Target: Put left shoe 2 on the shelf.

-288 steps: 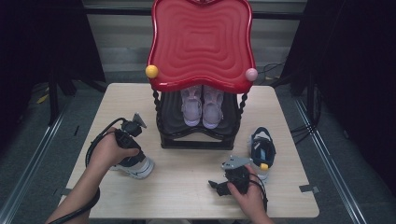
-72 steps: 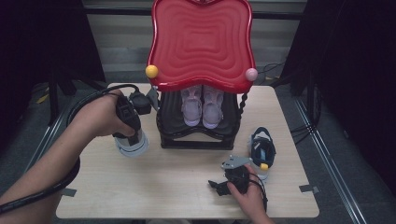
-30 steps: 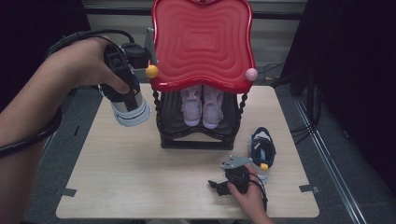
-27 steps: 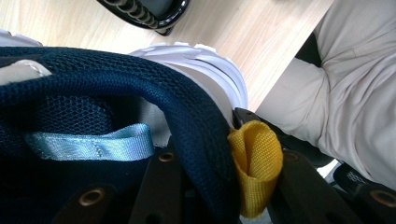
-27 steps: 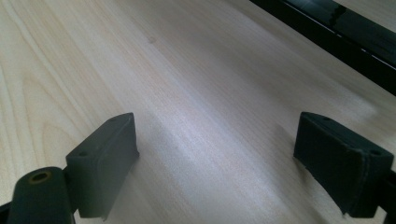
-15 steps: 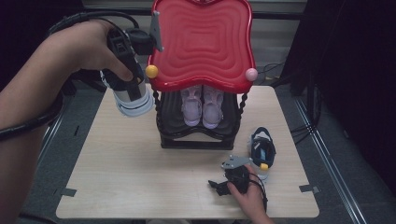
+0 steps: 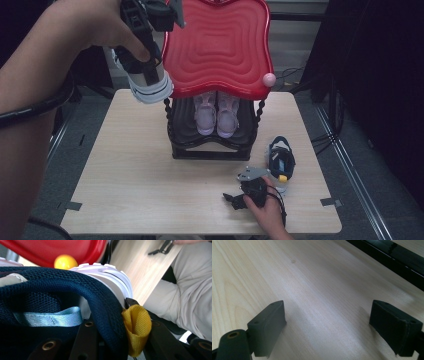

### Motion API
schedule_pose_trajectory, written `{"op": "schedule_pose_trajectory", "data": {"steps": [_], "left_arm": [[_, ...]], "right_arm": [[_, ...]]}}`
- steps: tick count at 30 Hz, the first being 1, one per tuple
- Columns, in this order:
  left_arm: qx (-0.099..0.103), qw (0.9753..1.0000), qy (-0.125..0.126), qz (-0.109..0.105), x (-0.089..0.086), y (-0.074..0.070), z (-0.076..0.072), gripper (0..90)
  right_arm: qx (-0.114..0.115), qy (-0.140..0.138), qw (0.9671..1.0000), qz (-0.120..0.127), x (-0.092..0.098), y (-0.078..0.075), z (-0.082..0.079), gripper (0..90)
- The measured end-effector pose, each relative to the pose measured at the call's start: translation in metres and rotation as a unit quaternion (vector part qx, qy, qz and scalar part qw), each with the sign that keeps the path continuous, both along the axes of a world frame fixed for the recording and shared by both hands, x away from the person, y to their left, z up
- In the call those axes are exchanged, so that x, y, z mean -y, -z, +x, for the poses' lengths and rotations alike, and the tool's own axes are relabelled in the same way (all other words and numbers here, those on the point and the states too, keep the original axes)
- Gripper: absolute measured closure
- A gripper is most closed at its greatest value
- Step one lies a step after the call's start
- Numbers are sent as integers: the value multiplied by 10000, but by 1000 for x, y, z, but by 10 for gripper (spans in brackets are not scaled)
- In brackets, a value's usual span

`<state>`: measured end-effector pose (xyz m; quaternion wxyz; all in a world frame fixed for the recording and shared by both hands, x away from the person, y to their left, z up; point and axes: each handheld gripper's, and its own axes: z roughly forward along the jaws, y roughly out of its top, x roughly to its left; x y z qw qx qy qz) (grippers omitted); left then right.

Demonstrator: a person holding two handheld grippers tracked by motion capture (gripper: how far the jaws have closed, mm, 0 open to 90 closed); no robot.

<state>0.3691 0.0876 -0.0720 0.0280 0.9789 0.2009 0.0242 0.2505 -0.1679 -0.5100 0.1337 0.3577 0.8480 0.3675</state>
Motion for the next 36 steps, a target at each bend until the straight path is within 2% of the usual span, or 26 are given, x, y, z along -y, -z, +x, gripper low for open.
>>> {"op": "schedule_pose_trajectory", "data": {"steps": [4,9,18,22,29,31,34,36], "left_arm": [[181,9998,29,6,11,-6,-2,732],[374,9990,155,201,22,-7,0,732],[771,9962,357,185,40,-12,2,732],[989,9929,616,248,52,-11,3,729],[1302,9842,1144,348,74,0,6,728],[1397,9803,1324,447,78,3,7,724],[1412,9771,1496,539,83,10,7,724],[1425,9771,1499,497,85,13,7,723]], "right_arm": [[-1,1,10000,0,0,0,0,125],[-1,0,10000,0,0,0,0,125],[-5,4,10000,0,0,0,0,124],[-24,14,10000,2,0,0,0,124],[-24,13,10000,2,0,0,0,124],[-25,14,10000,1,0,0,0,124],[-30,12,10000,2,0,0,0,124],[-30,9,10000,4,0,0,0,124]]}}
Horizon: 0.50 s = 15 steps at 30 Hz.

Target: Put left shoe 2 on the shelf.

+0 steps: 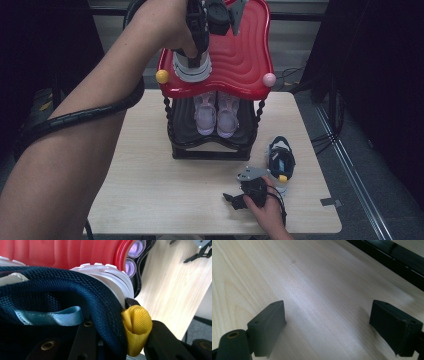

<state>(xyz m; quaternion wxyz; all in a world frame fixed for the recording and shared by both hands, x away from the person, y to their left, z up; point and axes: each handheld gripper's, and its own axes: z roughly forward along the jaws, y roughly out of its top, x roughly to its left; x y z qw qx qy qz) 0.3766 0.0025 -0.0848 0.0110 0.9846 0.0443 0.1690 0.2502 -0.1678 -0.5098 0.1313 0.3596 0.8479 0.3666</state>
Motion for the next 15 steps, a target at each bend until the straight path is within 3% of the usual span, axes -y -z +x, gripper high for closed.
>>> {"op": "schedule_pose_trajectory", "data": {"steps": [6,15], "left_arm": [[72,9994,307,150,7,7,4,722],[171,9987,444,195,11,14,11,713]], "right_arm": [[0,-10,10000,0,0,0,0,124],[1,-10,10000,1,0,0,0,124]]}}
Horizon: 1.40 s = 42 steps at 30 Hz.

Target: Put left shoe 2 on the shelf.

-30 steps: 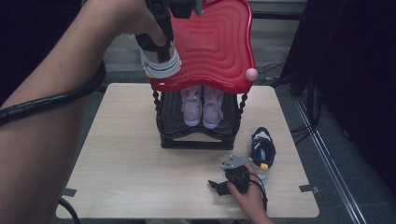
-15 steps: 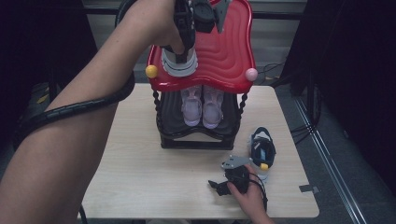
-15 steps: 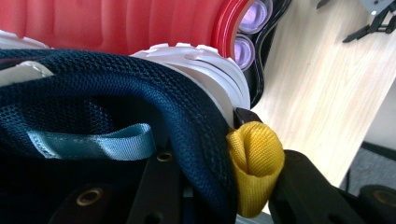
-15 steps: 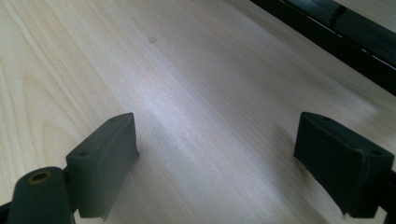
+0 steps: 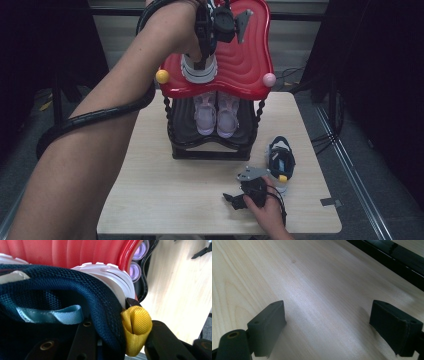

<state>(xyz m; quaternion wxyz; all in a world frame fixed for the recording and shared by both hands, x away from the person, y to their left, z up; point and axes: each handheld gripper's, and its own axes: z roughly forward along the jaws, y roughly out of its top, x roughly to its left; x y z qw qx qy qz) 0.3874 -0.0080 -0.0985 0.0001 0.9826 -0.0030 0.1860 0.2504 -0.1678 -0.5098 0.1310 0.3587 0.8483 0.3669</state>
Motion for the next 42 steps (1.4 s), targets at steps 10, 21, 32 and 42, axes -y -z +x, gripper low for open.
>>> {"op": "schedule_pose_trajectory", "data": {"steps": [10,21,32,42], "left_arm": [[86,10000,-40,1,3,5,8,708],[156,9998,-93,-4,8,10,13,698],[223,9996,-163,-88,7,13,13,689],[232,9994,-230,-152,3,14,13,669]], "right_arm": [[0,-1,10000,0,0,0,0,124],[0,0,10000,0,0,0,0,124],[-2,1,10000,0,0,0,0,123],[2,1,10000,0,0,0,0,123]]}}
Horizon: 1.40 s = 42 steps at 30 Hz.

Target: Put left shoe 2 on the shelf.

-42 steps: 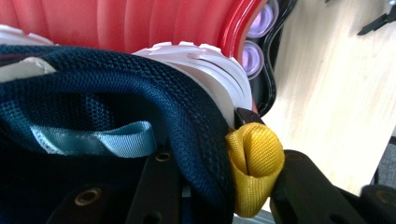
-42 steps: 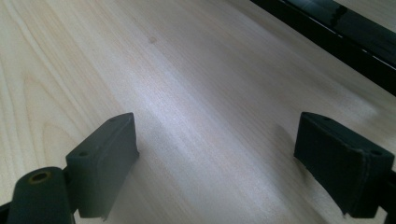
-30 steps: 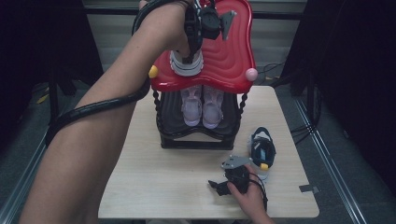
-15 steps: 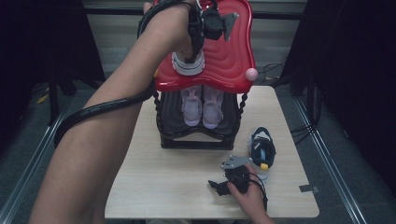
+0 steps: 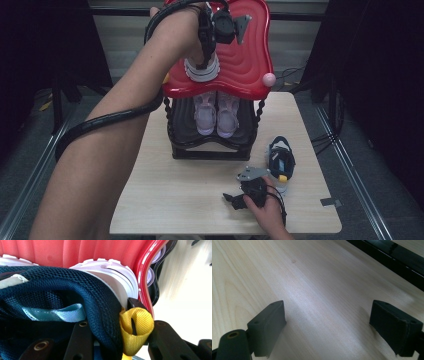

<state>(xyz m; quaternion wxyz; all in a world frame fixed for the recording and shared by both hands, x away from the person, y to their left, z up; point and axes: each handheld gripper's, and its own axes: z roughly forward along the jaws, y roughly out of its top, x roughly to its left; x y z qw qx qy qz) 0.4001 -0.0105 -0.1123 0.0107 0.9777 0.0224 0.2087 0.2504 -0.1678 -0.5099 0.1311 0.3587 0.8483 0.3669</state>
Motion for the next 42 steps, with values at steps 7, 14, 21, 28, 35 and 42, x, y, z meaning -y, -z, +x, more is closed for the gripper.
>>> {"op": "schedule_pose_trajectory", "data": {"steps": [7,14,21,28,35,42], "left_arm": [[-45,9999,-98,-9,-1,-1,0,661],[-70,9997,-213,-28,-1,-1,0,645],[-10,9992,-377,-160,-4,-1,2,570],[-4,9978,-570,-344,-7,-4,4,498],[96,9974,-603,-372,-9,-7,2,459],[106,9968,-599,-518,-12,-9,1,423]], "right_arm": [[-1,0,10000,1,0,0,0,123],[0,-6,10000,1,0,0,0,123],[-2,-11,10000,-1,0,0,0,122],[14,-15,10000,-20,0,0,0,122],[43,-35,10000,-27,0,0,1,121],[48,-56,10000,-22,0,0,1,120]]}}
